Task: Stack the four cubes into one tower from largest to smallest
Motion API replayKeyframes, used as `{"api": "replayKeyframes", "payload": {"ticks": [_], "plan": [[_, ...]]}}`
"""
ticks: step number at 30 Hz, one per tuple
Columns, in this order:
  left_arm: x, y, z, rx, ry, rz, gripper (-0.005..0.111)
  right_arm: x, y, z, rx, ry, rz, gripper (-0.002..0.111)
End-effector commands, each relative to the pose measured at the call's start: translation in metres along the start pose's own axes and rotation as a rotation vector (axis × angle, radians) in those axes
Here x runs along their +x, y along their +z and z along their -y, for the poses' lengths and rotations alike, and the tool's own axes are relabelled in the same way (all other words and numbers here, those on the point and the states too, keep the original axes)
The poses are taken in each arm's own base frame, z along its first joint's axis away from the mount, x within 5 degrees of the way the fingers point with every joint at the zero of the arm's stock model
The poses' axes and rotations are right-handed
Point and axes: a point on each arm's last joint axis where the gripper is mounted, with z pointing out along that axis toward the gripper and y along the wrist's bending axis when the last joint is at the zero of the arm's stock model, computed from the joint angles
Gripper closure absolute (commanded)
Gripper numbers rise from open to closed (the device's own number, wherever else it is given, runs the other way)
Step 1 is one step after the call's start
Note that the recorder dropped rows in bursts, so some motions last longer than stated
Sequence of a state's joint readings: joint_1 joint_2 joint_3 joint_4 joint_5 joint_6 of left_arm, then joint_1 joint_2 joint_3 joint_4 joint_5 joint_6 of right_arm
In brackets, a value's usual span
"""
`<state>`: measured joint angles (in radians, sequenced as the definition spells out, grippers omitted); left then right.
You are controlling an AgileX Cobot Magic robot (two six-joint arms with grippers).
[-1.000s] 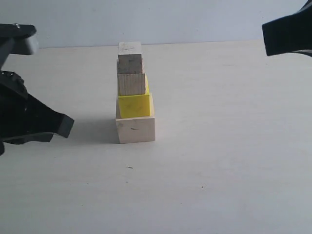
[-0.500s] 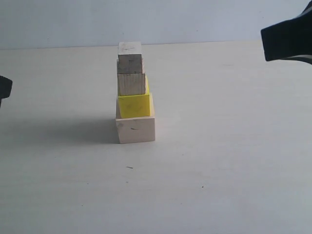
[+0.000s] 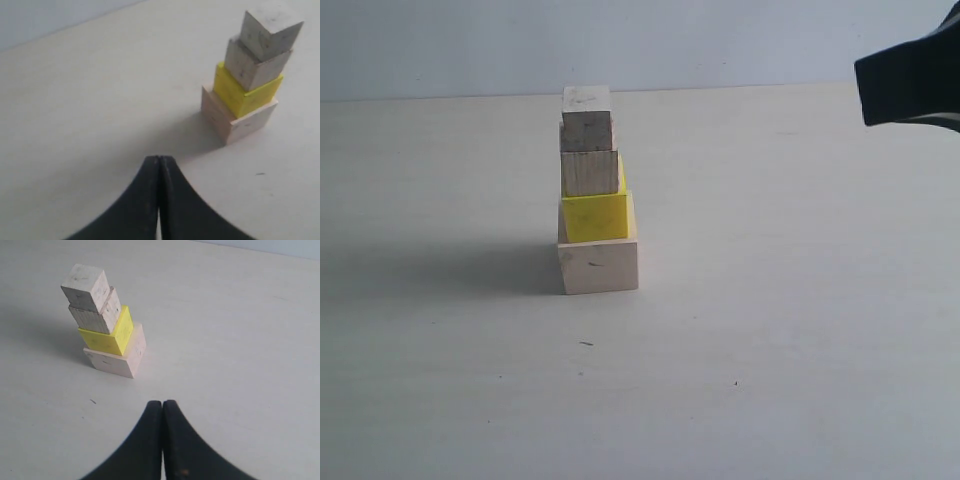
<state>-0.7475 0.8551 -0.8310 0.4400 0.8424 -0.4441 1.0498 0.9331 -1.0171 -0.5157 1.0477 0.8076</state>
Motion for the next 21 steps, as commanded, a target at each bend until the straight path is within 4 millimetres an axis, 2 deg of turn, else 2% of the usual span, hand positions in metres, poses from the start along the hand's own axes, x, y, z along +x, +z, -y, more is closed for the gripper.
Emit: {"api": "replayKeyframes", "payload": {"ticks": [1, 7, 13, 17, 21], "plan": [[-0.008, -0.004, -0.012, -0.128, 0.142, 0.105, 0.106, 0.001, 0.0, 0.0, -0.001, -0.001, 0.002, 0.108], [0.0, -0.041, -0.046, -0.26, 0.019, 0.22, 0.106, 0.001, 0.0, 0.0, -0.001, -0.001, 0.002, 0.108], [0.021, -0.087, -0.074, -0.471, -0.147, 0.329, 0.106, 0.001, 0.0, 0.0, -0.001, -0.001, 0.002, 0.108], [0.04, -0.121, -0.079, -0.607, -0.235, 0.42, 0.106, 0.001, 0.0, 0.0, -0.001, -0.001, 0.002, 0.108], [0.058, -0.149, -0.076, -0.747, -0.273, 0.486, 0.106, 0.001, 0.0, 0.0, -0.001, -0.001, 0.002, 0.108]]}}
